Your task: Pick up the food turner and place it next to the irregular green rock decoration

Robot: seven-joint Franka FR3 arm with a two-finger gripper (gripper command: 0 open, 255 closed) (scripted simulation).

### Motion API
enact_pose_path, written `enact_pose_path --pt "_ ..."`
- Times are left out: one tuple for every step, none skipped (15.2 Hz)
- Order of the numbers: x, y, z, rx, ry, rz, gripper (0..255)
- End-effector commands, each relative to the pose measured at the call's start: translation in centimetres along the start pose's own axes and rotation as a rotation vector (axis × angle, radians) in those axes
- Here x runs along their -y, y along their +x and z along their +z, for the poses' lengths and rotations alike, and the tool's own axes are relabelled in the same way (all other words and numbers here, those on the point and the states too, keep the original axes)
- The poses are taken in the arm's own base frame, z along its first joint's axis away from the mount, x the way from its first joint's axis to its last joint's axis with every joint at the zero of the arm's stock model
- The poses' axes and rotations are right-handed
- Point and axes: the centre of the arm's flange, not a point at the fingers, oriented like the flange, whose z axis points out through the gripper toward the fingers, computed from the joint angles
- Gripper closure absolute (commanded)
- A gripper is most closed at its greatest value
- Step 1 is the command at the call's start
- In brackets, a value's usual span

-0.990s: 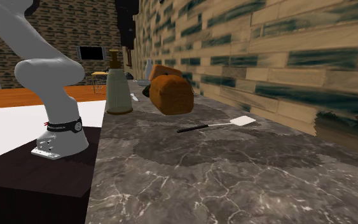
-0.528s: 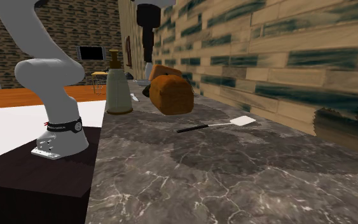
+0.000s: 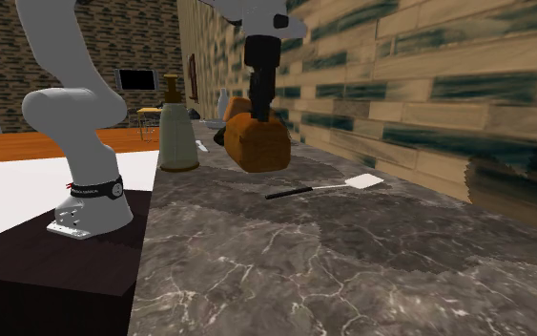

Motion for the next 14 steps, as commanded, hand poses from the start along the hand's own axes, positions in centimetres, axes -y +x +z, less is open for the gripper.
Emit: enact_pose_path --pt "-0.8 2.3 1.4 -0.001 0.001 -0.021 0" --pt "-1.3 3.3 2.0 -0.001 0.001 -0.031 0" --pt "-1.8 4.4 2.6 -0.001 0.002 -0.041 0" --pt "-2.2 5.4 3.3 -0.001 0.002 -0.051 0" --pt "-2.7 6.5 3.9 -0.001 0.003 -0.062 0" --pt "-3.1 7.6 4.6 -0.001 0.004 -0.072 0" --pt "-3.5 8.6 5.2 -0.001 0.004 -0.082 0" --pt "-4.0 9.7 5.9 -0.001 0.005 -0.092 0" --pt "-4.3 10.8 6.5 -0.001 0.005 -0.102 0" --pt "-4.7 11.9 7.2 -0.001 0.006 -0.112 0" --pt "-5.1 13.0 7.8 -0.001 0.006 -0.122 0" --pt "-5.5 14.1 8.5 -0.002 0.007 -0.132 0" --pt "-5.8 15.0 9.0 -0.002 0.007 -0.141 0" --pt "-5.8 15.0 9.5 -0.002 0.007 -0.141 0"
